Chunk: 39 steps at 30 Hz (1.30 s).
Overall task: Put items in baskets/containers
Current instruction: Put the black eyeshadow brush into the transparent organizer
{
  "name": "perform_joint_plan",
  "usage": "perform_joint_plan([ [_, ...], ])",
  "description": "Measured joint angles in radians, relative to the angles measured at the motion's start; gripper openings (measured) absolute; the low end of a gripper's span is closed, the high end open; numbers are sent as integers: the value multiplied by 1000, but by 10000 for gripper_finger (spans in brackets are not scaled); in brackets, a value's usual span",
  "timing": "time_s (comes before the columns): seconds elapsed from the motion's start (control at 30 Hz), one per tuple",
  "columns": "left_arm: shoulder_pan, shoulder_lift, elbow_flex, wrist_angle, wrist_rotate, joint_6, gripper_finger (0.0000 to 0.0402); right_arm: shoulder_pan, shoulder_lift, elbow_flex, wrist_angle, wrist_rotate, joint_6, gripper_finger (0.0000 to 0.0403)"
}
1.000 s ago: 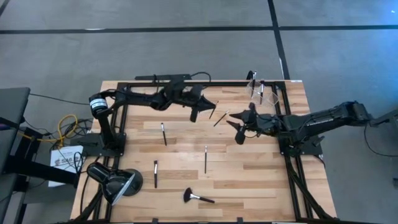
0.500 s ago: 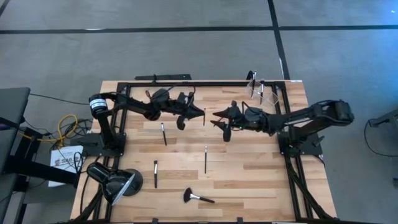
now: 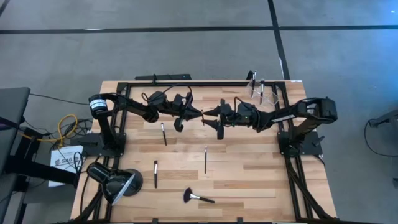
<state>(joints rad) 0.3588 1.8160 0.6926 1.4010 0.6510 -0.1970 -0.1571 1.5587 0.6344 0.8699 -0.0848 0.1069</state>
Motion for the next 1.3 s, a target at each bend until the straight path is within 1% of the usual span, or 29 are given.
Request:
perform_joint_plan([
  [0.1,0,0,0,2,-3,13,15,-9,0,31,-52,-3,-4,170],
  [0.23,0,0,0,3,-3,22,15,-21,0,51,-72,-3,-25,162],
  [0.37,0,0,0,3,-4,25,16,-43,0,56,-99,-16,-29,144],
  [0.5,4,0,1,1,-10,35,16,-70,0,57,-103,-77,-30,105],
  [0.67,6,0,2,-15,-41,31,16,-86,0,57,-98,-91,-42,20],
  [0.7,6,0,2,-20,-50,31,17,-88,0,56,-95,-91,-43,14],
  [0.77,6,-1,2,-33,-70,31,22,-93,0,55,-91,-86,-39,17],
  [0.87,12,-2,3,-51,-85,31,40,-98,0,55,-90,-60,-36,14],
  [0.93,24,-1,3,-60,-84,12,57,-102,0,55,-91,-35,-36,8],
  [1.13,80,-1,-18,-65,-68,-29,112,-124,-1,46,-112,42,-36,10],
  [1.2,97,-14,-33,-77,-72,-29,130,-142,-9,35,-122,50,-36,7],
  [1.3,121,-64,-61,-91,-105,-27,155,-180,-44,-7,-126,96,-35,8],
])
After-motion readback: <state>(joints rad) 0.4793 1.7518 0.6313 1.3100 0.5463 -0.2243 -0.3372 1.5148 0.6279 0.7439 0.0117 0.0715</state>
